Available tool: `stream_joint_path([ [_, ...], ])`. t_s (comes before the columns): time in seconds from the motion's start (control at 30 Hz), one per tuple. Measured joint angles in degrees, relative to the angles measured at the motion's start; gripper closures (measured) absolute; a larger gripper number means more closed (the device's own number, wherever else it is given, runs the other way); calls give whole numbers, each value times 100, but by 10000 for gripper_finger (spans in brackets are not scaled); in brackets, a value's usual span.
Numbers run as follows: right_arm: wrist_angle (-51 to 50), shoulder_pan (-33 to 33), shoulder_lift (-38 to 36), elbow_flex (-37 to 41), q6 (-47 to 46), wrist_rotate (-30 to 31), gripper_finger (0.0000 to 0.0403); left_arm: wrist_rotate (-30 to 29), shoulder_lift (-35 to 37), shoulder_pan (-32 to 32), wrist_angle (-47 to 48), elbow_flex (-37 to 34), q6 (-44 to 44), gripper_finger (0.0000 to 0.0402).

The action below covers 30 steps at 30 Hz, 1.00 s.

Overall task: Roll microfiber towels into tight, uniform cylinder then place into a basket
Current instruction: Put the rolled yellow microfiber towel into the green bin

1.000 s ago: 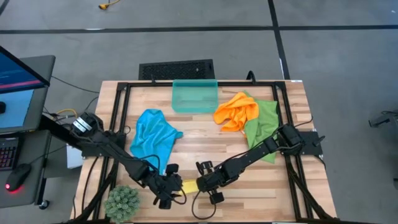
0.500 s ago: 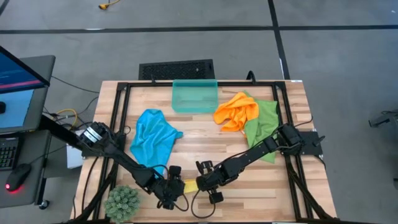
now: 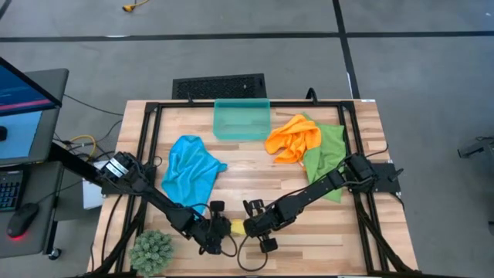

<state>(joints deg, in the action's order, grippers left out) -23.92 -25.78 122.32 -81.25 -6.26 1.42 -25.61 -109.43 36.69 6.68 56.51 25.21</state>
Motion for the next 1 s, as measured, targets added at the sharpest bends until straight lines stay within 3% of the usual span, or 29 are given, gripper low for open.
stream_joint_path([
  [0.23,-306,114,-248,31,324,254,370,26,204,-147,242,-4,-155,378],
  [0.47,-469,412,-567,7,795,599,370,-222,949,-447,1118,-8,-426,385],
  [1.0,-941,1767,-1590,11,2039,1096,370,-294,2231,-2345,1820,-7,-2279,380],
])
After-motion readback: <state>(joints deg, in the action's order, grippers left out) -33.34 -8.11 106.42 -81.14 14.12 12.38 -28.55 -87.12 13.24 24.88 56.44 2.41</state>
